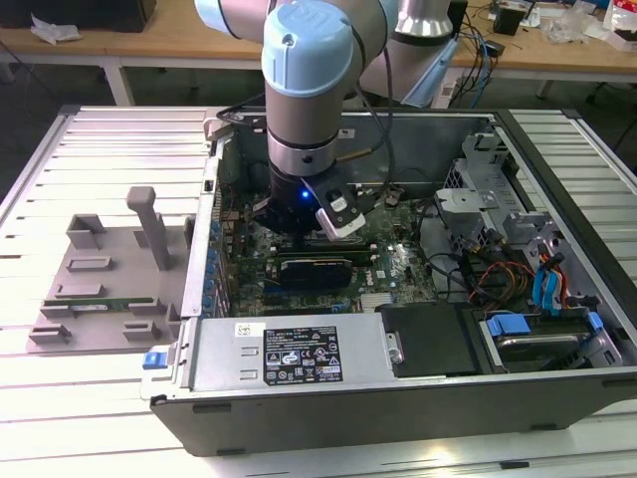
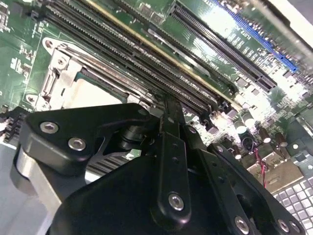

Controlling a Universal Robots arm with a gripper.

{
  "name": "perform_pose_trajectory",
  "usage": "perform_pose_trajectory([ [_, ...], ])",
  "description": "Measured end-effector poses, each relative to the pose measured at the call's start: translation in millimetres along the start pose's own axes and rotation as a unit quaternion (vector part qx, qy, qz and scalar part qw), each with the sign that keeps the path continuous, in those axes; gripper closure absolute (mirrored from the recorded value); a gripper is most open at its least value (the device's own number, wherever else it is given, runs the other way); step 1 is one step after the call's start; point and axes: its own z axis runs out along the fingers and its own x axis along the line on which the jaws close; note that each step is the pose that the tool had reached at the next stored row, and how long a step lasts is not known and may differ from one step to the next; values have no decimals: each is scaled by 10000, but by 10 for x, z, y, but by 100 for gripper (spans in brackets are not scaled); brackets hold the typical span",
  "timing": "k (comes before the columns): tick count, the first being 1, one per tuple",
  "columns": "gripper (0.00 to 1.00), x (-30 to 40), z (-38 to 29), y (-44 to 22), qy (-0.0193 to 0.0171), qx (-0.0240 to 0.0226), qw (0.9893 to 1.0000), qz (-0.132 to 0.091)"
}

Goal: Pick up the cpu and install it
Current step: 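Install the second cpu locking lever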

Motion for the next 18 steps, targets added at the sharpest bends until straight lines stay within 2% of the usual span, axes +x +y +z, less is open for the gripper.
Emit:
perform_pose_trajectory([
  [5,89,1,5,6,12,-2,9999,-122],
  [6,89,0,-7,8,9,-4,9999,-126],
  [7,89,0,-64,14,11,-1,9999,-131],
  [8,89,-28,-83,15,13,19,9999,-132],
  [11,89,-261,-78,41,41,97,9999,-128],
  [14,89,-421,-68,106,59,180,9997,-127],
  [15,89,-449,-64,133,61,202,9997,-127],
  [18,89,-467,-81,178,69,269,9995,-126],
])
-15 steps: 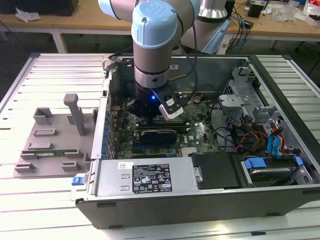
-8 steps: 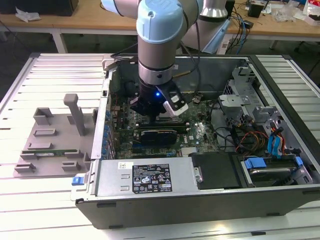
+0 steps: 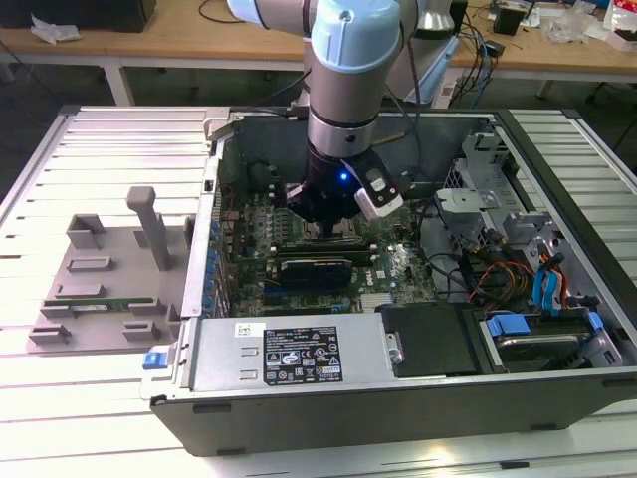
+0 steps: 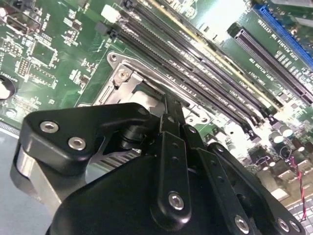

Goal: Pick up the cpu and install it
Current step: 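Install the second cpu locking lever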

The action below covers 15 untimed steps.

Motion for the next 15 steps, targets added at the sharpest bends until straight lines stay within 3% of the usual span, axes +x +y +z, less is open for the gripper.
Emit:
perform_pose_trajectory([
  [5,89,-9,-75,48,8,70,10000,0],
  [12,89,-12,-240,78,12,106,9999,0],
  [15,89,-11,-394,90,14,117,9999,1],
])
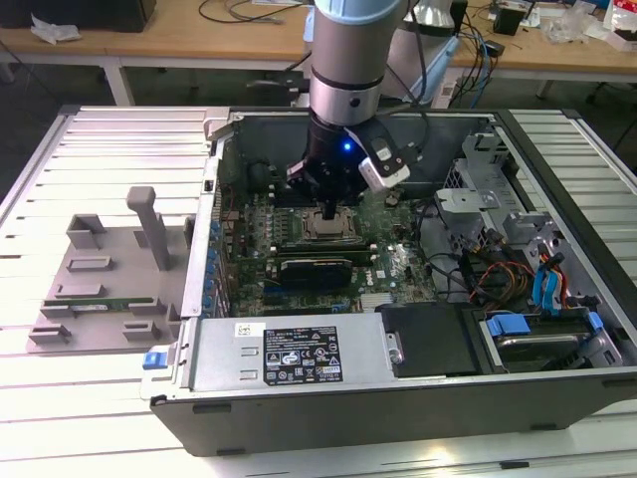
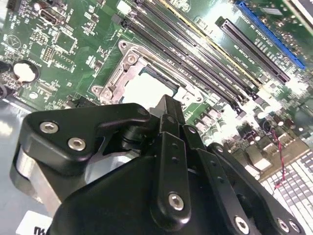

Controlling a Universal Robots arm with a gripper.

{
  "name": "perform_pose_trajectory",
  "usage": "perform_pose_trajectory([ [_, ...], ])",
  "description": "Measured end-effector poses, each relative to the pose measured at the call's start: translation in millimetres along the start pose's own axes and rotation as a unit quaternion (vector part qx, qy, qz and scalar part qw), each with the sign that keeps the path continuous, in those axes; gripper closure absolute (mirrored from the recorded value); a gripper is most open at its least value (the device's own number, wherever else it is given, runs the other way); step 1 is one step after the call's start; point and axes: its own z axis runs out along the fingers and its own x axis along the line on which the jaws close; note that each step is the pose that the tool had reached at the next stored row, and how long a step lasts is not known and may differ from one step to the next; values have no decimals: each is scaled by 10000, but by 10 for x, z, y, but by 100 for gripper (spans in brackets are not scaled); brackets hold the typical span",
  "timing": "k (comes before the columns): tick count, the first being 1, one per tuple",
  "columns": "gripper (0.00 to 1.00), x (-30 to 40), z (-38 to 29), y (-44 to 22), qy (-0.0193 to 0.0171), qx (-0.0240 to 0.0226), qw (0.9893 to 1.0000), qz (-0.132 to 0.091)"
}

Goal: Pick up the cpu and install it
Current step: 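Install the second cpu locking lever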

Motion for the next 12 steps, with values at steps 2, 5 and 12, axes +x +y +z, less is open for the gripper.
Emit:
perform_pose_trajectory([
  [2,89,1,-96,5,1,6,10000,0],
  [5,89,1,-227,11,1,8,10000,0],
  [12,89,1,-229,12,1,8,10000,0],
])
